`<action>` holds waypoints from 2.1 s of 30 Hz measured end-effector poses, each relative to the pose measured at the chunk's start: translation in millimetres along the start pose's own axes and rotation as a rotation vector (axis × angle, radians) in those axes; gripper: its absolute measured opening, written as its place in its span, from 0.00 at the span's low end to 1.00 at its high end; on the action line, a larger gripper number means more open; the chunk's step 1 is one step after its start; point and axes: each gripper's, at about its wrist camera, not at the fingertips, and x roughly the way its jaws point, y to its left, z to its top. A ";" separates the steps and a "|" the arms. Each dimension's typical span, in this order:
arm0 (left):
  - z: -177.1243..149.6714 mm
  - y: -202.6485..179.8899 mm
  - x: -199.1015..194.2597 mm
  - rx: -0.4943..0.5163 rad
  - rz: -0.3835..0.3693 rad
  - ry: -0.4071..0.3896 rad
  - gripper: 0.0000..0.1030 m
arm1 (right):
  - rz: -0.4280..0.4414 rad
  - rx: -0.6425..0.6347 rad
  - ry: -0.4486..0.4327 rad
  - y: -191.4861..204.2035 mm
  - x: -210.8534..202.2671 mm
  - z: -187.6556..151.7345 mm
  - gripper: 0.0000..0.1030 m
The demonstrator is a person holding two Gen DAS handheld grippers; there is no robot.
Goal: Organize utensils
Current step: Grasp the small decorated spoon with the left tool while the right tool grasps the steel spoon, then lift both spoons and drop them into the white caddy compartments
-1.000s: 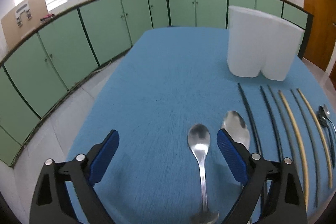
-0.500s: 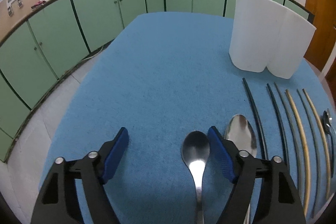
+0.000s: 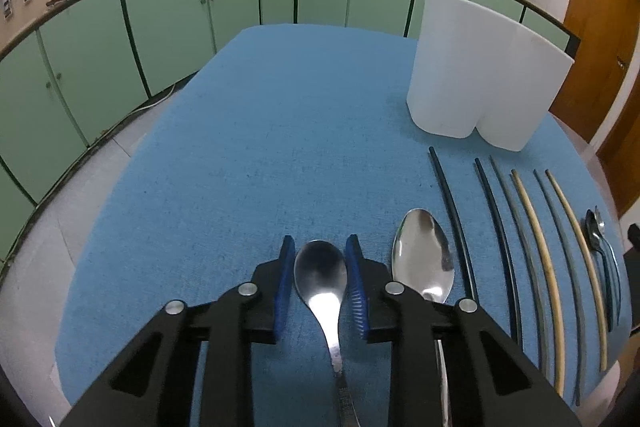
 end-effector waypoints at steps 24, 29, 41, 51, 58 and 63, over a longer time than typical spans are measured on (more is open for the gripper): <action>22.5 -11.8 0.4 0.044 0.047 -0.109 0.25 | 0.130 0.002 0.180 10.9 68.9 20.2 0.52; 23.8 -13.5 0.2 0.054 0.041 -0.118 0.25 | 0.163 0.001 0.212 9.6 71.6 25.1 0.40; 17.4 -11.4 -24.9 0.051 0.020 -0.200 0.25 | 0.268 0.058 0.096 -0.3 25.2 31.7 0.27; 24.3 -6.6 -77.3 0.035 -0.027 -0.370 0.25 | 0.308 0.053 -0.161 -5.4 -45.0 61.2 0.27; 32.5 -0.7 -93.0 0.020 -0.050 -0.448 0.25 | 0.366 0.041 -0.227 2.8 -60.8 79.5 0.26; 39.2 -1.6 -98.4 0.004 -0.067 -0.477 0.24 | 0.386 0.024 -0.266 10.6 -68.8 93.0 0.26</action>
